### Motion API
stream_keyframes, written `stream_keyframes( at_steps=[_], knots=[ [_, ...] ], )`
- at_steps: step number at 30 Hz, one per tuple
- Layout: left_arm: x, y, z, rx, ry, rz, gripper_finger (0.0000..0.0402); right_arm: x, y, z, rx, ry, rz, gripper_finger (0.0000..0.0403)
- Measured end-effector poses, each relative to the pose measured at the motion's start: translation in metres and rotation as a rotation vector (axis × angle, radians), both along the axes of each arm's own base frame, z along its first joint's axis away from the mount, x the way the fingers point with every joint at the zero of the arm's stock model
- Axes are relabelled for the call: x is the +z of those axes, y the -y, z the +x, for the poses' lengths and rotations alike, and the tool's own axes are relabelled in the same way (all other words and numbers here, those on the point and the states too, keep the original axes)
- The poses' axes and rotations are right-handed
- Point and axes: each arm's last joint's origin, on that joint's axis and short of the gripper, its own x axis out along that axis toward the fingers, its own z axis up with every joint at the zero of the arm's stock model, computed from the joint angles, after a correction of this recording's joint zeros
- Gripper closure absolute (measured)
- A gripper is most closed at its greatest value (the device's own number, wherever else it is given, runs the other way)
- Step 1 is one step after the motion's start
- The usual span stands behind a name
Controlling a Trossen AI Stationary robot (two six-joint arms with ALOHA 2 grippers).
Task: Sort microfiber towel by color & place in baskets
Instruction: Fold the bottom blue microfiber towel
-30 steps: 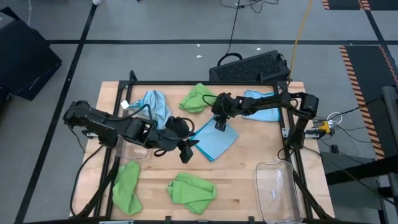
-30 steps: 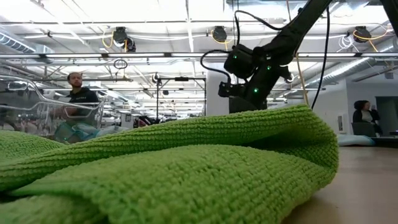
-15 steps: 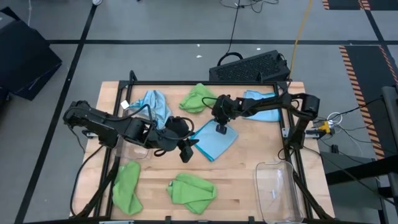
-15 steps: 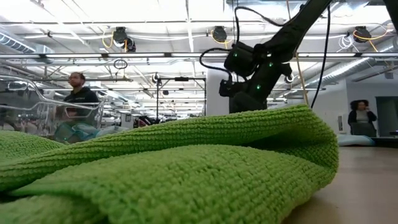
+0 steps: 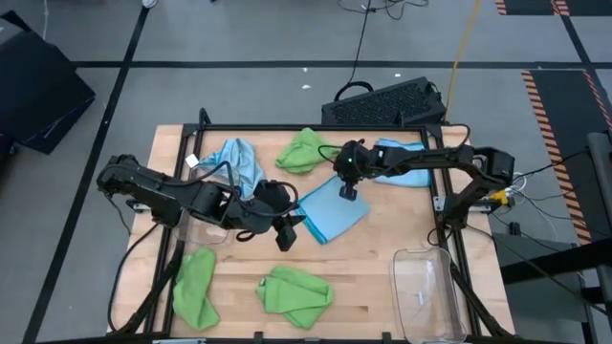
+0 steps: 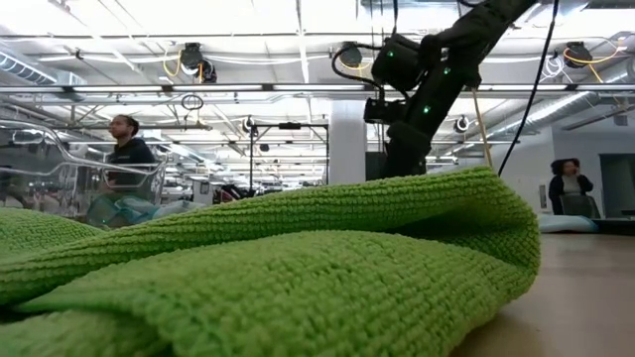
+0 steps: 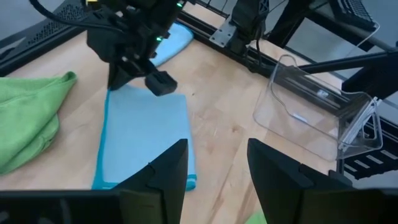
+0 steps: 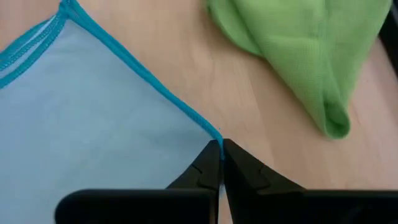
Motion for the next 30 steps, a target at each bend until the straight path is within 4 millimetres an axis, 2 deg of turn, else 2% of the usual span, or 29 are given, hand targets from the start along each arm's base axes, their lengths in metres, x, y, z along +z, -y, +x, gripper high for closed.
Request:
stream_keyframes(
  at_steps=[5,9,14,18,24,30],
  knots=[
    [0.000,0.001,0.000,-0.003,-0.001,-0.001,0.0234,-0.014,0.010,0.002,-0.055,-0.014,0.032,0.0396],
    [-0.001,0.005,-0.002,-0.013,-0.008,-0.001,0.0234,-0.021,0.008,0.005,-0.049,-0.026,0.065,0.0382],
    [-0.002,0.008,-0.004,-0.025,-0.028,0.005,0.0234,-0.017,-0.001,0.010,-0.015,0.012,0.062,0.0331],
    [-0.005,0.008,-0.007,-0.016,-0.064,0.005,0.0234,-0.004,-0.013,0.014,-0.028,0.093,0.088,0.0282],
    [-0.007,0.007,-0.008,-0.015,-0.084,0.014,0.0234,0.016,-0.057,0.028,0.106,0.250,0.182,0.0235],
    [-0.007,0.005,-0.009,-0.023,-0.100,0.035,0.0234,0.003,-0.115,0.033,0.251,0.176,0.209,0.0230]
  ],
)
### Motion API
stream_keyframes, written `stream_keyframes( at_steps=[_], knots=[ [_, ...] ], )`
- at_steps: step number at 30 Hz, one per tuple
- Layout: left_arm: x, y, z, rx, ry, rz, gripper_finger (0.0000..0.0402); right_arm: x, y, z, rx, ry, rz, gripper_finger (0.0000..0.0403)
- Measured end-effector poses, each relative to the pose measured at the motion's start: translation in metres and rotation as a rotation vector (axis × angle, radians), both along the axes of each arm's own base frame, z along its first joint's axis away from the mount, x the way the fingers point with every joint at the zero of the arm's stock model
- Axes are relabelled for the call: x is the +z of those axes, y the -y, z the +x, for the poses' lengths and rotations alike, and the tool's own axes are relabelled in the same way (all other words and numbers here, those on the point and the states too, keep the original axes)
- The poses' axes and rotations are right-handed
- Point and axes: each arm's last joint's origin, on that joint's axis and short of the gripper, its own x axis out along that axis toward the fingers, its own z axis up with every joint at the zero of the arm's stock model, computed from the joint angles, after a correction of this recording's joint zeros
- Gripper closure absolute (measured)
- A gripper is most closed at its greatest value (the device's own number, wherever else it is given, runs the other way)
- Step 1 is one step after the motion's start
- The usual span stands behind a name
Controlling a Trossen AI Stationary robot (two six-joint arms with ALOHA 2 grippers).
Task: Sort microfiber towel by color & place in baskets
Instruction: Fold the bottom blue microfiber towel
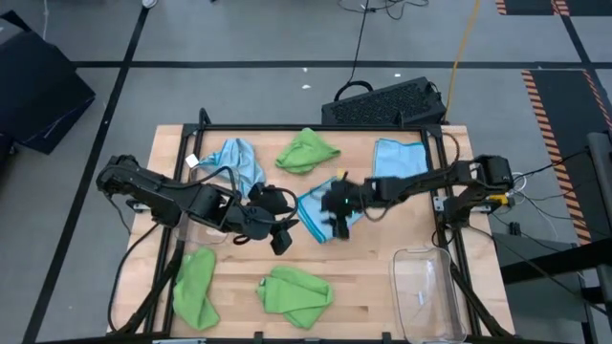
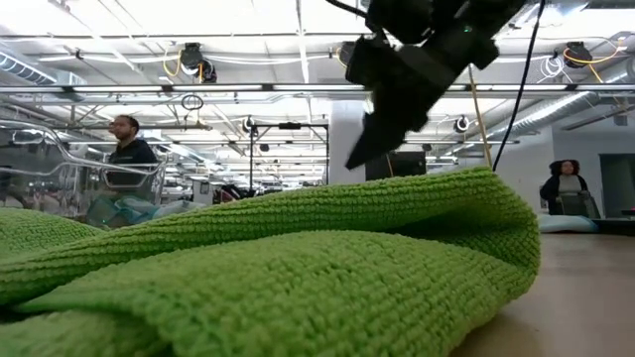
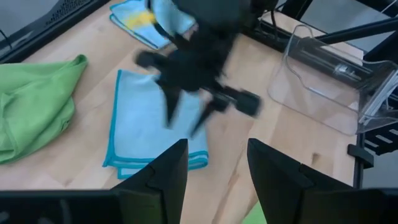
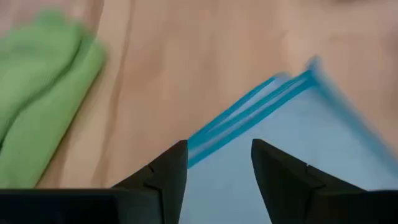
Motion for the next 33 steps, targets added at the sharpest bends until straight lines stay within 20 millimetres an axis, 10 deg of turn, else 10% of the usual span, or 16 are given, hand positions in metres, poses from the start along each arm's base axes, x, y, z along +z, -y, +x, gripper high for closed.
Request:
stream_keyframes(
  at_steps=[16,33],
  knots=[
    [0.000,0.000,-0.001,-0.043,-0.017,0.038,0.0234,-0.028,-0.082,0.043,-0.233,-0.139,-0.210,0.0230],
    [-0.005,0.017,-0.011,-0.118,-0.091,-0.029,0.0234,-0.041,-0.081,0.047,-0.352,-0.288,-0.212,0.0254]
  ],
)
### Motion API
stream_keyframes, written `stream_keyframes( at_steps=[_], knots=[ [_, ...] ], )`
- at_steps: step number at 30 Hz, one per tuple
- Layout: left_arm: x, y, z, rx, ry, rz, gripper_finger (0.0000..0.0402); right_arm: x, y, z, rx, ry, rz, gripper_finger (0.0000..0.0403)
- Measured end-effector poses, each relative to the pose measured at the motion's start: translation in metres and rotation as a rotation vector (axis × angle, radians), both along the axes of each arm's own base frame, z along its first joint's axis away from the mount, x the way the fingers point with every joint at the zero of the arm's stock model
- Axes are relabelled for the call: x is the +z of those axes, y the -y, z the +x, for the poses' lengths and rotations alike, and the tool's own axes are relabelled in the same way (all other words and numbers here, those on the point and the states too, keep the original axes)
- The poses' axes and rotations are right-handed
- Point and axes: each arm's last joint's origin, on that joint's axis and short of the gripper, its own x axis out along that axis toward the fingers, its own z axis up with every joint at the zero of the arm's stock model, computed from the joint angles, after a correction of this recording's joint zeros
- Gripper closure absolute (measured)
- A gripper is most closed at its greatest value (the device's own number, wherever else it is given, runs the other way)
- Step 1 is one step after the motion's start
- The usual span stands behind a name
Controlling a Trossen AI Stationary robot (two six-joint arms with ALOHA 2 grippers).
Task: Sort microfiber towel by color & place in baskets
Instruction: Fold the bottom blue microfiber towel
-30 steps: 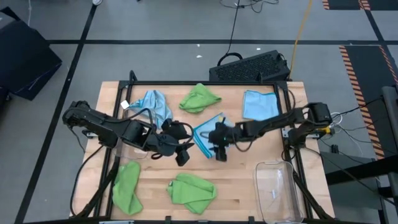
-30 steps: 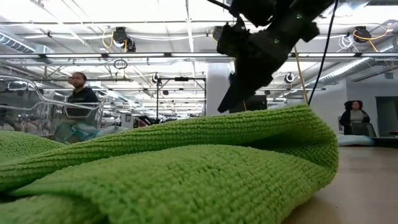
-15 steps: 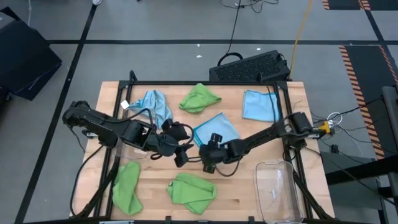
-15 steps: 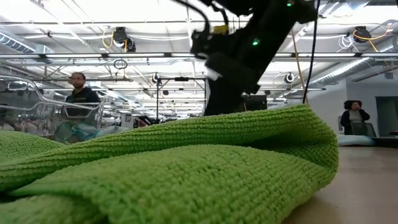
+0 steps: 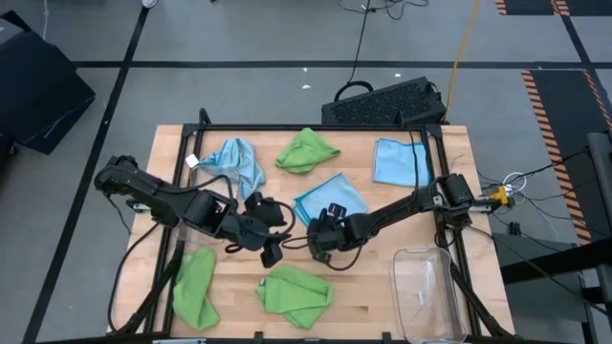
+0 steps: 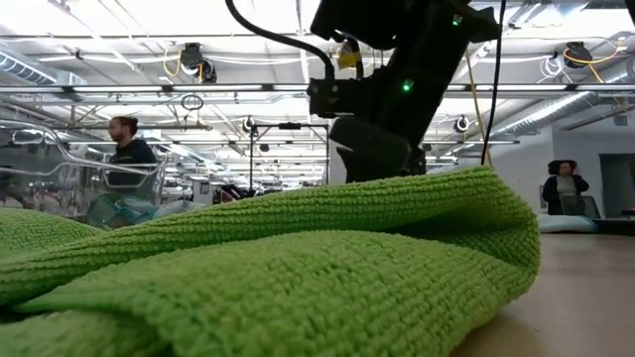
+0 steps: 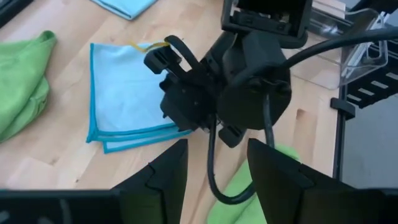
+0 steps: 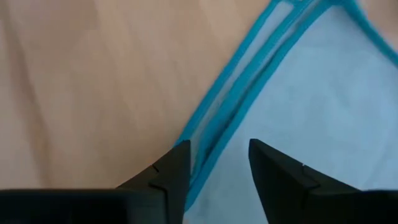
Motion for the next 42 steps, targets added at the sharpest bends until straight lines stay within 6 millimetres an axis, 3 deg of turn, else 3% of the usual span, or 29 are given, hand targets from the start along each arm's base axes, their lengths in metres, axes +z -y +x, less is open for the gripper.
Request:
stream_keyframes(
  at_steps=[11,19,28,36,42],
  knots=[
    [-0.003,-0.002,-0.004,0.015,-0.055,-0.010,0.0234,-0.002,-0.001,-0.002,-0.015,-0.035,0.096,0.0395],
    [-0.004,-0.002,-0.005,0.005,-0.062,-0.004,0.0234,0.008,-0.009,-0.011,-0.078,-0.049,0.165,0.0399],
    [-0.005,-0.002,-0.006,0.021,-0.073,-0.013,0.0234,-0.008,-0.009,-0.016,-0.130,-0.044,0.283,0.0394],
    [-0.006,-0.003,-0.008,0.040,-0.098,-0.019,0.0234,0.019,-0.017,-0.026,-0.095,-0.003,0.302,0.0397],
    [-0.005,-0.002,-0.007,0.029,-0.086,-0.016,0.0234,0.026,-0.016,-0.028,-0.083,0.002,0.305,0.0401]
  ],
)
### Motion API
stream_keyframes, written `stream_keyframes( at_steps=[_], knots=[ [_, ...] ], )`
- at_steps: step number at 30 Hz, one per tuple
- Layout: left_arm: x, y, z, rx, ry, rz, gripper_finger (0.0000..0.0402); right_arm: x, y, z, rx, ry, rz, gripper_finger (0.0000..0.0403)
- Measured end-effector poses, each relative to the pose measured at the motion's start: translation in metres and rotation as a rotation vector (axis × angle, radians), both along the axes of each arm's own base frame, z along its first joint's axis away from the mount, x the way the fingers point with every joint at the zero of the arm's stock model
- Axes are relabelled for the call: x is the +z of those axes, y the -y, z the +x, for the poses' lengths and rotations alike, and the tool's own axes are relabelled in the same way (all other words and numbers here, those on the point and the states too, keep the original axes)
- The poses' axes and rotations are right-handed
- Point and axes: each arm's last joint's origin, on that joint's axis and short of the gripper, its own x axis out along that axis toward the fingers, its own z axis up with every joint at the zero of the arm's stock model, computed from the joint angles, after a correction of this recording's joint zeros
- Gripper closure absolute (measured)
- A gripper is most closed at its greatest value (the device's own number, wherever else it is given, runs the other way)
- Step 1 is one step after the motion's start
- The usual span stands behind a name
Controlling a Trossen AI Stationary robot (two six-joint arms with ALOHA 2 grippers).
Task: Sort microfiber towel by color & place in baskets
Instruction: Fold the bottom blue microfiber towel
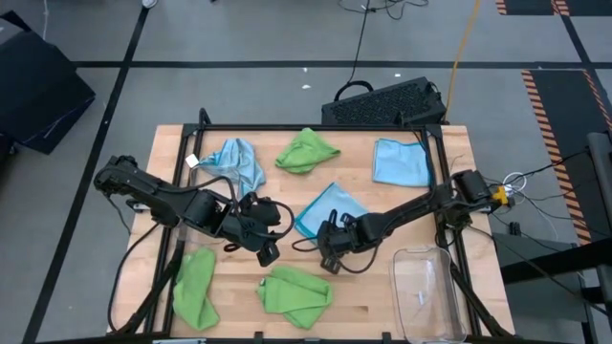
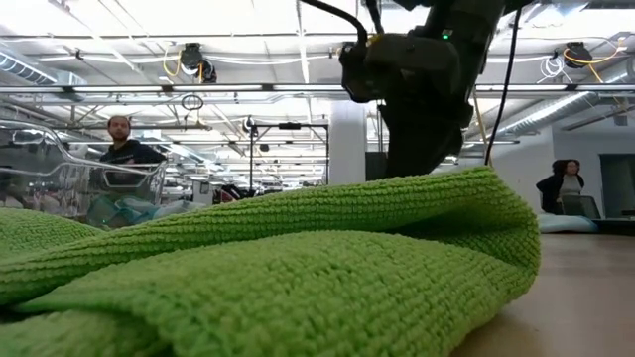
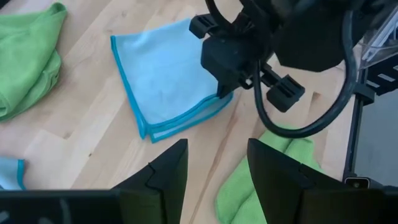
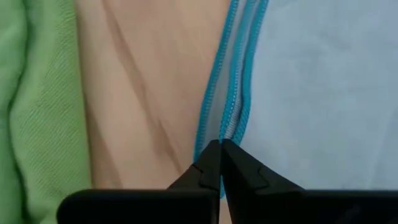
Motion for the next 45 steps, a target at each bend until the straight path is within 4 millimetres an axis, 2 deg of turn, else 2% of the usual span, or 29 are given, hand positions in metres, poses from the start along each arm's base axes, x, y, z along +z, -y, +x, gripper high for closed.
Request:
stream_keyframes(
  at_steps=[8,20,26,33,36,39,45],
  knots=[
    [0.000,0.004,-0.002,0.003,-0.001,-0.017,0.0234,0.002,-0.017,-0.008,0.072,-0.012,0.008,0.0402],
    [0.000,0.003,-0.002,0.007,0.003,0.012,0.0234,0.003,-0.052,-0.026,0.021,0.057,-0.170,0.0402],
    [0.000,-0.008,0.002,0.039,0.010,0.042,0.0234,-0.004,-0.063,-0.036,0.033,0.052,-0.173,0.0402],
    [-0.001,-0.021,0.011,0.066,0.016,0.048,0.0234,-0.012,-0.065,-0.044,0.036,-0.023,-0.067,0.0395],
    [-0.004,-0.024,0.014,0.068,0.002,0.039,0.0234,-0.013,-0.063,-0.048,0.024,-0.041,-0.038,0.0382],
    [-0.010,-0.025,0.022,0.058,-0.006,0.032,0.0234,-0.006,-0.061,-0.052,0.025,-0.035,-0.020,0.0353],
    [-0.030,-0.024,0.050,-0.022,-0.004,0.035,0.0234,0.030,-0.050,-0.057,0.011,0.071,-0.006,0.0278]
  ],
)
